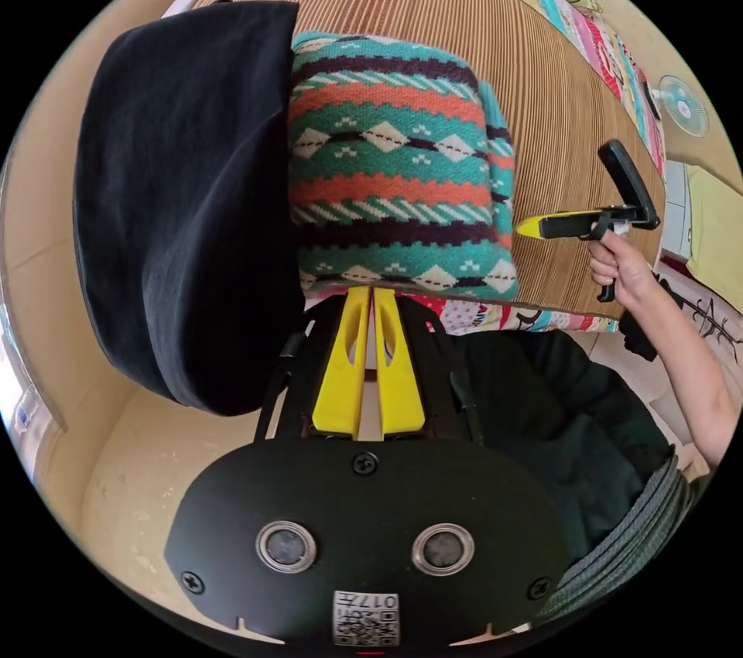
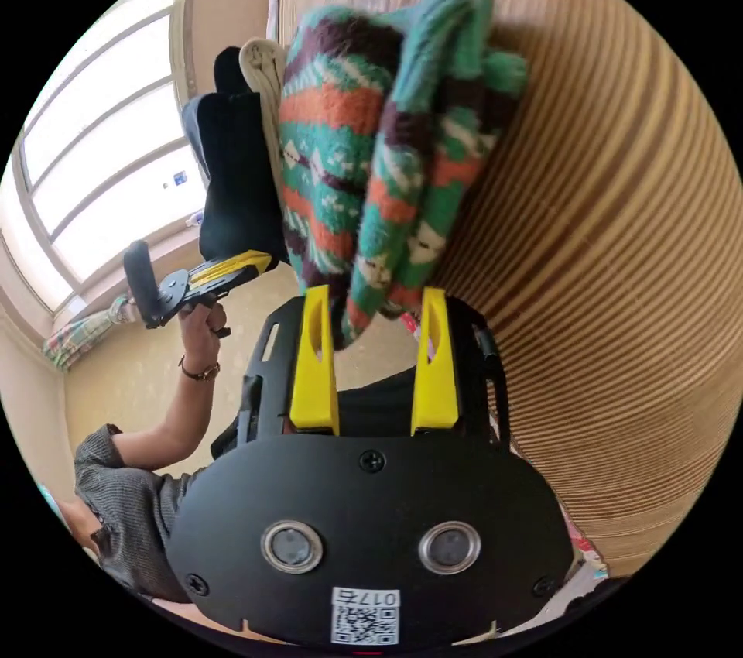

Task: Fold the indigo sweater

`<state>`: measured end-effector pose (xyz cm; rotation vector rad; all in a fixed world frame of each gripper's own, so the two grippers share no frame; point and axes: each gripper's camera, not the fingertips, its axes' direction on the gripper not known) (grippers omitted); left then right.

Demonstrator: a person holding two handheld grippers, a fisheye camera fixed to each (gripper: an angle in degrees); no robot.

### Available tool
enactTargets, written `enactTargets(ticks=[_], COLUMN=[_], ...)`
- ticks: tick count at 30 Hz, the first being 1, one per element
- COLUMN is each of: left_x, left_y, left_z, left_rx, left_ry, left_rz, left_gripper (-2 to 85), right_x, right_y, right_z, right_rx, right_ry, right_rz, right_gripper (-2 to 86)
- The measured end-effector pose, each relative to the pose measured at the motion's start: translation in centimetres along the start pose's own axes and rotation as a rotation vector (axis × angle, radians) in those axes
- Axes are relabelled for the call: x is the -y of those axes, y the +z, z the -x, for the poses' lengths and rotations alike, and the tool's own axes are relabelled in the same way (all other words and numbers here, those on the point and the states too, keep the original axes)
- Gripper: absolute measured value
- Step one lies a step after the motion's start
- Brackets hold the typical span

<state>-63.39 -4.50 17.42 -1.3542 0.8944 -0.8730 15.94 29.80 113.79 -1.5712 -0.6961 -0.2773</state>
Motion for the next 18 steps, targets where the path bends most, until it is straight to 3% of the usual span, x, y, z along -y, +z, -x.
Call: enactTargets(ticks=[2, 6, 11, 14, 18], left_x=[-0.6, -2.1, -2.8, -2.4, -2.4], left_y=[0.8, 0.1, -1.0, 0.0, 2.9], left_z=[0.1, -1.4, -7.4, -13.6, -24.1], left_rx=[-0.029, -0.118, -0.14, -0.115, 0.091], left_ry=[-0.027, -0.032, 0.088, 0.224, 0.457], left_rz=[0.014, -0.08, -0.124, -0.064, 0.076], left_gripper=[-0.7, -0.9, -1.0, -1.0, -1.0], right_x=[-7.0, -19.2, -39.9, -49.6, -58.0], right_y=[-2.8, -6.2, -10.2, -10.2, -9.6], right_z=[-3.8, -10.1, -17.2, -19.2, -19.5], right_rx=[0.079, 0.177, 0.516, 0.528, 0.436], right_ry=[0.069, 0.222, 0.36, 0.47, 0.51], right_rz=[-0.132, -0.278, -0.804, -0.958, -0.965], right_gripper=[2.9, 1.2, 0.5, 0.4, 0.5])
